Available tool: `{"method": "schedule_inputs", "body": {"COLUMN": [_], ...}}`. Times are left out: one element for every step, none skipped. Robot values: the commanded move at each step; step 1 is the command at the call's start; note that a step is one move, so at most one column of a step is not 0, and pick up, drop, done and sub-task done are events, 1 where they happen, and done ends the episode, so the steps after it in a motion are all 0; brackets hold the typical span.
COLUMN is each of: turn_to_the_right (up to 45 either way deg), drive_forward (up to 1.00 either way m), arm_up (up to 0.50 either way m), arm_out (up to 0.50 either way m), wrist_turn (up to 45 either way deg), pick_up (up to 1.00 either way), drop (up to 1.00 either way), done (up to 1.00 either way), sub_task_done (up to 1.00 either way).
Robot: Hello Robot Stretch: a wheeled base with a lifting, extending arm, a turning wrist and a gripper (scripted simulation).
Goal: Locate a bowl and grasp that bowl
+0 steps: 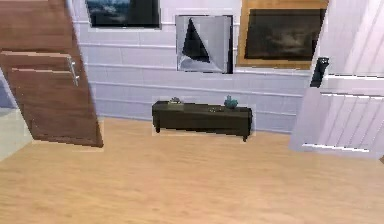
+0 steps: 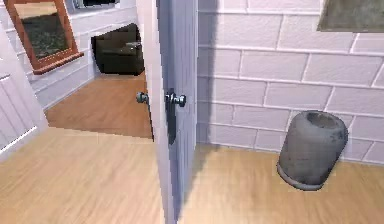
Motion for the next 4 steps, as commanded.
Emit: {"method": "schedule_inputs", "body": {"turn_to_the_right": [-45.0,-6.0,-3.0,0.0], "drive_forward": [0.00,0.00,0.00,1.00], "arm_up": [0.00,0.00,0.00,0.00], "arm_out": [0.00,0.00,0.00,0.00], "wrist_turn": [0.0,0.0,0.0,0.0], "pick_up": [0.00,0.00,0.00,0.00], "drop": [0.00,0.00,0.00,0.00], "done": [0.00,0.00,0.00,0.00], "sub_task_done": [0.00,0.00,0.00,0.00]}}
